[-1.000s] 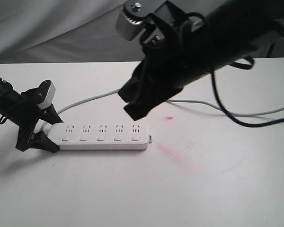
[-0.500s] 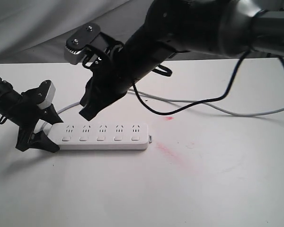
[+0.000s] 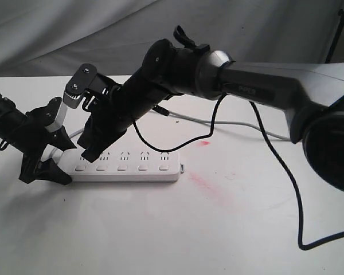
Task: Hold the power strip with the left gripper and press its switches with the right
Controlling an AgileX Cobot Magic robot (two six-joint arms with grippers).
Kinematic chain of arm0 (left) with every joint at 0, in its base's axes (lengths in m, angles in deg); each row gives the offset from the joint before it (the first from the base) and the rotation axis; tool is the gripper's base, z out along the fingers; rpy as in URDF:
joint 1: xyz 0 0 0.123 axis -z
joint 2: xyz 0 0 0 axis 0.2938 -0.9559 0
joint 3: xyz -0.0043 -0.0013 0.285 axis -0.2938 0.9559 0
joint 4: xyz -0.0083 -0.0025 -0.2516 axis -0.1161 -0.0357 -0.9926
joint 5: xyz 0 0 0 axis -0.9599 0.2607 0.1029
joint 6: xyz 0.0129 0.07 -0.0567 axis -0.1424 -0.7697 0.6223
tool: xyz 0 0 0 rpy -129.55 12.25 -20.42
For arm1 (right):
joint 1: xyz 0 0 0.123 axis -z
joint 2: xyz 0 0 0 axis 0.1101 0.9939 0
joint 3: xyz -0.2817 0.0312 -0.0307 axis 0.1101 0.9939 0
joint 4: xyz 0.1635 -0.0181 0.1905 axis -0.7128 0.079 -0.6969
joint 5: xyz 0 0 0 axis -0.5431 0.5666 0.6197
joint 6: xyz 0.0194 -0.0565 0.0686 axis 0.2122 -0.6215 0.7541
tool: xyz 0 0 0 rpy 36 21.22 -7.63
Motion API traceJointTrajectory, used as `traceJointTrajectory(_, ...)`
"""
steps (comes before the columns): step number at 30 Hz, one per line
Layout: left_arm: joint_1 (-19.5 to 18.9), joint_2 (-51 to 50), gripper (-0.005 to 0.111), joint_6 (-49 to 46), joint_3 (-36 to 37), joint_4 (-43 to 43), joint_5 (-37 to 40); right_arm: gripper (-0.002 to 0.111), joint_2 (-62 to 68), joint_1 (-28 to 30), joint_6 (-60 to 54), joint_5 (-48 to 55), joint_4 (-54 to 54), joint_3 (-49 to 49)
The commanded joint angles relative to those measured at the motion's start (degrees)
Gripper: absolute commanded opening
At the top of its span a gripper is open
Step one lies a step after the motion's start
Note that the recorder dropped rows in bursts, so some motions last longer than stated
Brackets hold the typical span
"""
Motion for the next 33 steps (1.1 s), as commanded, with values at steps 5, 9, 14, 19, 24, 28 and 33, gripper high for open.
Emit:
traceJointTrajectory(5, 0.10, 0.03, 0.065, 0.59, -0.20, 0.43, -0.42, 0.000, 0.71, -0.15, -1.43, -2.52, -2.01, -0.55)
traceJointTrajectory(9, 0.10, 0.03, 0.065, 0.59, -0.20, 0.43, -0.42, 0.000, 0.71, -0.71, -1.68, -3.45, -2.01, -0.55)
traceJointTrajectory(14, 0.10, 0.03, 0.065, 0.46, -0.20, 0.43, -0.42, 0.018, 0.71, -1.31, -4.00, -5.24, -2.89, -0.55)
traceJointTrajectory(19, 0.10, 0.03, 0.065, 0.46, -0.20, 0.43, -0.42, 0.034, 0.71, -1.31, -4.23, -5.42, -2.84, -0.55)
traceJointTrajectory(24, 0.10, 0.03, 0.065, 0.46, -0.20, 0.43, -0.42, 0.035, 0.71, -1.31, -4.23, -5.42, -2.84, -0.55)
traceJointTrajectory(28, 0.10, 0.03, 0.065, 0.46, -0.20, 0.43, -0.42, 0.035, 0.71, -1.31, -4.23, -5.27, -1.61, -0.55)
traceJointTrajectory(33, 0.10, 0.03, 0.065, 0.46, -0.20, 0.43, -0.42, 0.035, 1.20, -1.44, -6.33, -5.29, -2.42, -0.55)
